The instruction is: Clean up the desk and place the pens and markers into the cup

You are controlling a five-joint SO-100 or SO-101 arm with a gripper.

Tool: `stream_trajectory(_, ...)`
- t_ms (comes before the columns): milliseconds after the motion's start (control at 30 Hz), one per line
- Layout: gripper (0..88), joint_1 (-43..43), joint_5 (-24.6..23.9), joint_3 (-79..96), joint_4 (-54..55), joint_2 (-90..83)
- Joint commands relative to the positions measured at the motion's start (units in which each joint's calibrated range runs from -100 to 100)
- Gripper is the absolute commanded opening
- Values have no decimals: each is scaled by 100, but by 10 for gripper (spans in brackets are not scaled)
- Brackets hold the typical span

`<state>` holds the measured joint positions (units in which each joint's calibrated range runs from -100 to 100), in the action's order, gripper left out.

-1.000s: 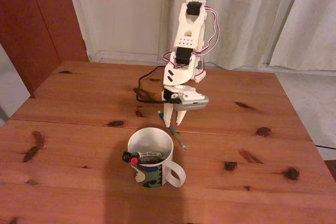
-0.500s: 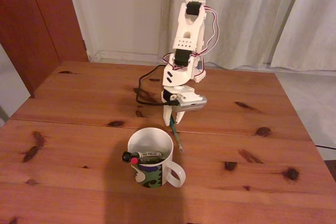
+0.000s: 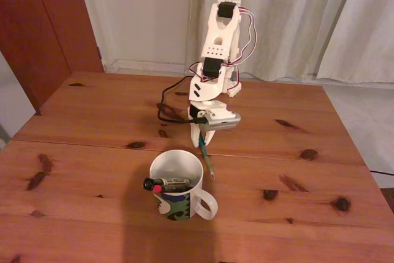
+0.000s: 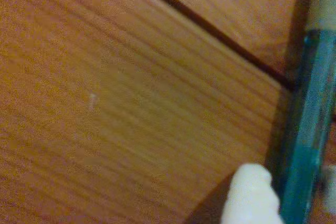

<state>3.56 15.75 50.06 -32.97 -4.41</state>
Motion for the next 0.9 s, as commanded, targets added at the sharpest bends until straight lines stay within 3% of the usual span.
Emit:
stream_trajectory(0, 0, 58, 106, -11, 93, -52)
stream_trajectory(867, 8, 58, 85, -1499, 110, -1301)
